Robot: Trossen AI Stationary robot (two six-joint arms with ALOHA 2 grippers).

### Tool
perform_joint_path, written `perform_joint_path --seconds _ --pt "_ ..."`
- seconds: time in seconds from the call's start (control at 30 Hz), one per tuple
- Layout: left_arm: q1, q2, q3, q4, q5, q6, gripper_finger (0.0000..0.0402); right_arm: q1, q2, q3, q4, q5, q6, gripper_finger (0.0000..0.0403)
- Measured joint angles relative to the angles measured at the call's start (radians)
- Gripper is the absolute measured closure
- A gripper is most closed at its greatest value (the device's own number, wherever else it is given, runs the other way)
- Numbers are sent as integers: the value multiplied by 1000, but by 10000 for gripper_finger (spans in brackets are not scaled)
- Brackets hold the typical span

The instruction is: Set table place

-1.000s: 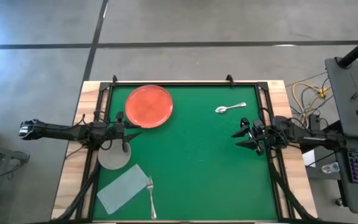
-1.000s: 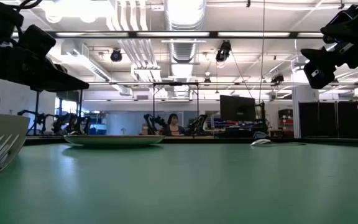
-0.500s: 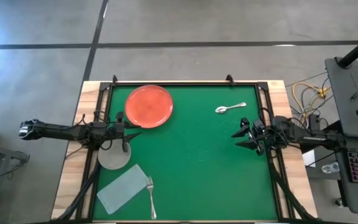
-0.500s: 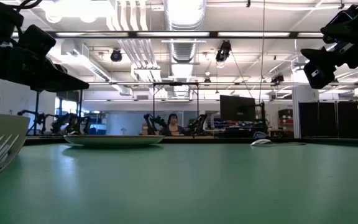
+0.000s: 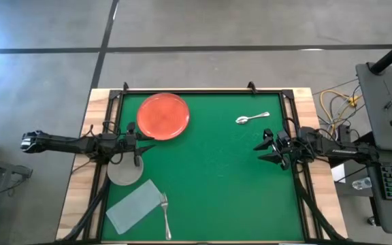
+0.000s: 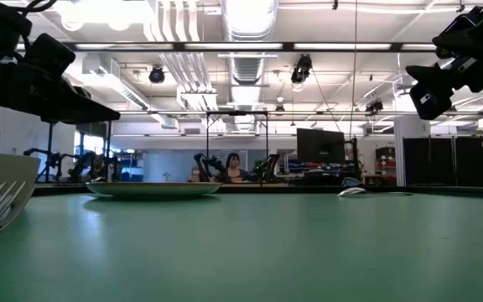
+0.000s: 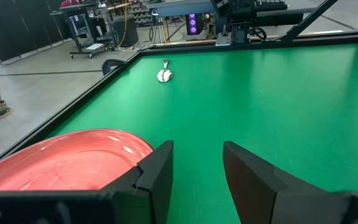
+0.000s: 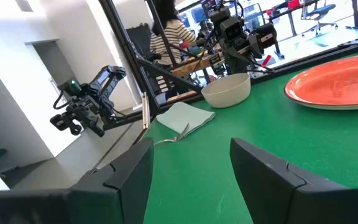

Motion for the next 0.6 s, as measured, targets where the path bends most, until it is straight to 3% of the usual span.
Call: perform_joint_path --seconds 0.13,0.3,0.4,0.6 --pt "0 0 0 0 0 0 277 0 0 0 26 12 17 197" --pt "0 0 0 0 0 0 277 0 24 0 358 266 161 197" --pt "0 0 0 0 0 0 277 0 66 0 528 364 185 197" --pt "0 0 0 0 0 0 277 0 146 16 547 393 192 197"
